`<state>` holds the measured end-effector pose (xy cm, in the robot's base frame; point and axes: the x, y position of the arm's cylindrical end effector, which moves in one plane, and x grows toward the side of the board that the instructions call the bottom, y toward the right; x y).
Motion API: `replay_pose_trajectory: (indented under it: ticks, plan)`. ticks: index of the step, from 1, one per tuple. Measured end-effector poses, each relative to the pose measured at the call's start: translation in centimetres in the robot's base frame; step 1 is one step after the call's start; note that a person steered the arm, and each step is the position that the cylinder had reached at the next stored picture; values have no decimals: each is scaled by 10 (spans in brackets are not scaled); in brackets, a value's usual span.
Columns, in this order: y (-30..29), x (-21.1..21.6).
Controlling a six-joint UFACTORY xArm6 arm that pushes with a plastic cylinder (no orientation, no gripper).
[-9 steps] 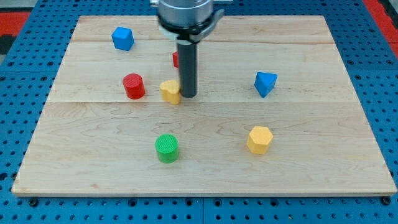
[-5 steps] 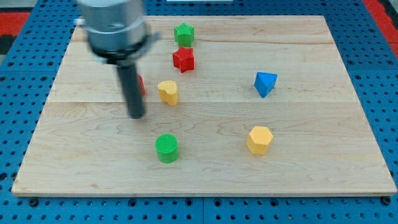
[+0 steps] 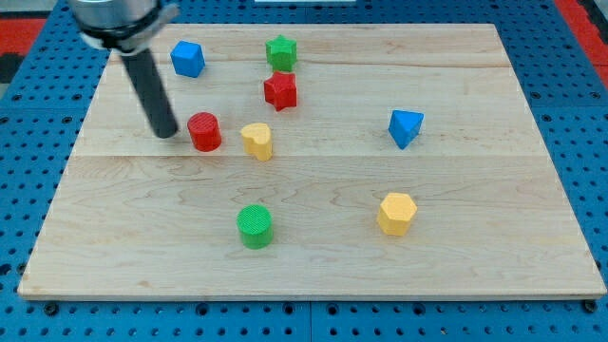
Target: Move the red circle into the heart
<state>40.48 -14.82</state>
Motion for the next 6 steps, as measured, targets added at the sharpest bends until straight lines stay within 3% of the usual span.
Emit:
replay_pose_trajectory:
  ticks: [1,3,4,6]
  plan:
    - [45,0]
    - [10,-51]
    - [41,-88]
    - [34,-180]
